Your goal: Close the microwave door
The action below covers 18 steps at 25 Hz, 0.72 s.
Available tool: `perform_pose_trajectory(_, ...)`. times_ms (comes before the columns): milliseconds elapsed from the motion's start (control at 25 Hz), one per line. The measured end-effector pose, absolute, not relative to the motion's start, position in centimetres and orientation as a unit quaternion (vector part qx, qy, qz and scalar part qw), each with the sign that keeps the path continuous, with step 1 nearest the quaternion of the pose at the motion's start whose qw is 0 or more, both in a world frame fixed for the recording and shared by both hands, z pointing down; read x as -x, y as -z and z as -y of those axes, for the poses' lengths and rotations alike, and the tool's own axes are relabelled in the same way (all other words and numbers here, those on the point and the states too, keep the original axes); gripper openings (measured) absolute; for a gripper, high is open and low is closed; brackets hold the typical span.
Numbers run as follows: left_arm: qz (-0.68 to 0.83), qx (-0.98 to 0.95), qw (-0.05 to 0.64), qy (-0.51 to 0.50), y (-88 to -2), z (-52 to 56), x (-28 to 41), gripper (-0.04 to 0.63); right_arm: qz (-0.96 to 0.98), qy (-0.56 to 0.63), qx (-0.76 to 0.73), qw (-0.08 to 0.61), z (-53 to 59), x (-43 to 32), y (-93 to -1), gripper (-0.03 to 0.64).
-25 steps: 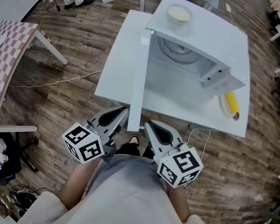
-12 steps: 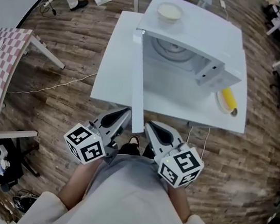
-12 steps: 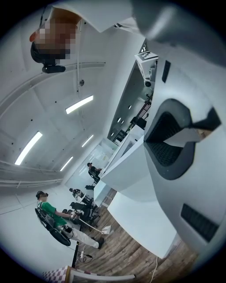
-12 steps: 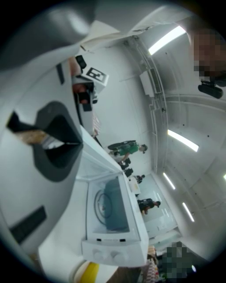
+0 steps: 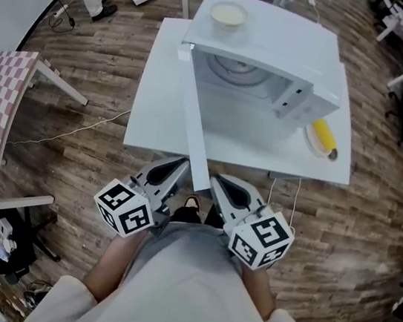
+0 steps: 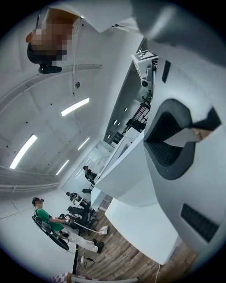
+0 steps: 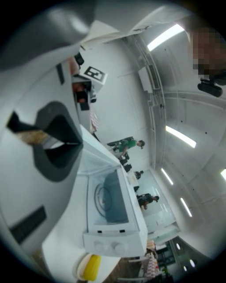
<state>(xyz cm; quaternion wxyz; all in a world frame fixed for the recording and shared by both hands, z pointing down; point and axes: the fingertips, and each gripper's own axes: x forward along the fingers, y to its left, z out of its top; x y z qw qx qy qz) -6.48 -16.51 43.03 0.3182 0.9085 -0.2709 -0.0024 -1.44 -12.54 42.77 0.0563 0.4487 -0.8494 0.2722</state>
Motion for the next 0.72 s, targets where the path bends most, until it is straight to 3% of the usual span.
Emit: perform_pose_trajectory(720,0.246,-0.913,0.325,-0.004,-42.9,16.7,4.0,0.017,0.832,-0.28,-0.476,0.055,12.5,-1.5,-43.3,0.023)
